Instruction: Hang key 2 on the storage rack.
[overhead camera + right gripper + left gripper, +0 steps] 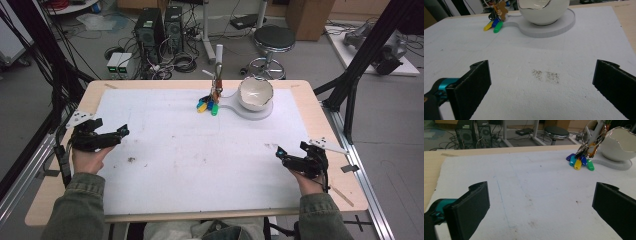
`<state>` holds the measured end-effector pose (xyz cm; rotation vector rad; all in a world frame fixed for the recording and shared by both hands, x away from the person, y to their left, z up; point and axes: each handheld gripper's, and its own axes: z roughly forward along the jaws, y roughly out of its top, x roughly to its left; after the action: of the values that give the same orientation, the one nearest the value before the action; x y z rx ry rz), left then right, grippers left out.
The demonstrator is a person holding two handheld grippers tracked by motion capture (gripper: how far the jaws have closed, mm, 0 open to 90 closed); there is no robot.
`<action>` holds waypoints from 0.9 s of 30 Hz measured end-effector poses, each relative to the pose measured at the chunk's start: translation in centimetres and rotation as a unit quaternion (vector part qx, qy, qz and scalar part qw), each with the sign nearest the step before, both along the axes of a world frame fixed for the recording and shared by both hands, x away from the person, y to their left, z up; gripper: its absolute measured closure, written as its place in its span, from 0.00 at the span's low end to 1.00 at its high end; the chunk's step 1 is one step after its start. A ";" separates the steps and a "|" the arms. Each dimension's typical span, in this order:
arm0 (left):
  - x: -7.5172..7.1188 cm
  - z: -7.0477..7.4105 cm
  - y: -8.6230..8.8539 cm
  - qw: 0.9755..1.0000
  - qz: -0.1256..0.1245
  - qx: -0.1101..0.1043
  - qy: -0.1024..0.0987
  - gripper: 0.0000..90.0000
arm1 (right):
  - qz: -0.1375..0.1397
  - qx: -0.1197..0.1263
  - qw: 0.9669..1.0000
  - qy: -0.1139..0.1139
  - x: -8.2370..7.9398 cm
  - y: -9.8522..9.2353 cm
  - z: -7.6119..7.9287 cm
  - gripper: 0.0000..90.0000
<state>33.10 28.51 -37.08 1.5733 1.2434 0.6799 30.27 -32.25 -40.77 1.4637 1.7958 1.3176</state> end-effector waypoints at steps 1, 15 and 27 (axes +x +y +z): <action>-0.1 -0.1 -0.1 1.000 0.002 0.002 -0.002 0.02 | -0.001 0.000 1.000 0.000 0.0 0.0 0.0 0.01; -2.0 -1.3 0.5 0.999 0.015 0.001 -0.033 0.02 | -0.001 -0.003 1.000 -0.003 -0.1 0.0 0.1 0.01; -3.1 -2.8 1.2 0.999 0.034 0.013 -0.036 0.02 | 0.002 -0.005 1.000 -0.002 0.0 0.1 0.0 0.01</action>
<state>29.96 29.76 -39.92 1.5203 1.2433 0.7934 30.23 -32.19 -40.79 1.4524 1.8002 1.3106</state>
